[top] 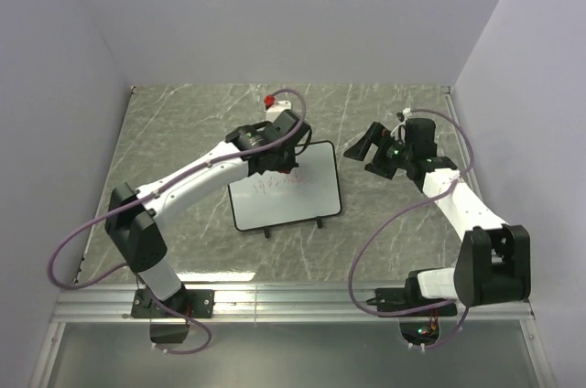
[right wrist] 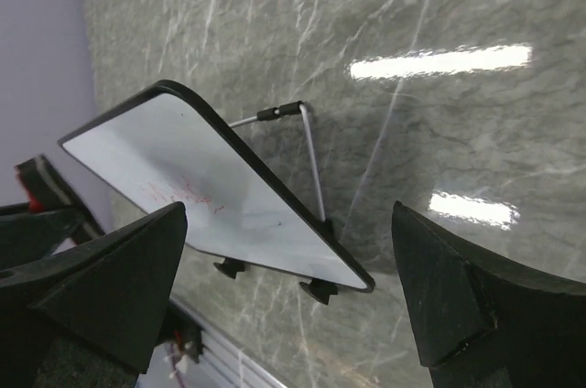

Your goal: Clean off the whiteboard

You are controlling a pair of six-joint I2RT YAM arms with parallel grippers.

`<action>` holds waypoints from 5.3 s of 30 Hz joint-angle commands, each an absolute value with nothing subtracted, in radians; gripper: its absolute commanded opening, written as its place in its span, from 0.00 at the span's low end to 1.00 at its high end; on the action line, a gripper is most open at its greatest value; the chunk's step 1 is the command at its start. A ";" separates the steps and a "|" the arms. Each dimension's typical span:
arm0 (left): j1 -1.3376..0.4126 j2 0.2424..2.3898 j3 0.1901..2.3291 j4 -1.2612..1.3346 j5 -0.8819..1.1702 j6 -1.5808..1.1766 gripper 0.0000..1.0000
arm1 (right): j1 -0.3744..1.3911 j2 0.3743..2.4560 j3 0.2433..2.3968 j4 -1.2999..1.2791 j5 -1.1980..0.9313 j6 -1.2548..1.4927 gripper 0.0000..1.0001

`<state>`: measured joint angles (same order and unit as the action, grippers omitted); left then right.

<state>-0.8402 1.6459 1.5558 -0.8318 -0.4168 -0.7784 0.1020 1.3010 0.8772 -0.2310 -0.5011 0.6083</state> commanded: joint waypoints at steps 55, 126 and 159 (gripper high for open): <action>-0.801 1.596 1.051 -0.474 -0.755 -0.951 0.00 | 0.207 1.592 0.856 -0.113 -0.669 0.411 0.00; -0.886 1.661 1.190 -0.357 -0.493 -0.883 0.00 | 0.238 1.545 0.861 -0.155 -0.653 0.402 0.00; -0.957 1.680 1.116 -0.330 -0.463 -0.933 0.00 | 0.239 1.539 0.864 -0.160 -0.663 0.391 0.00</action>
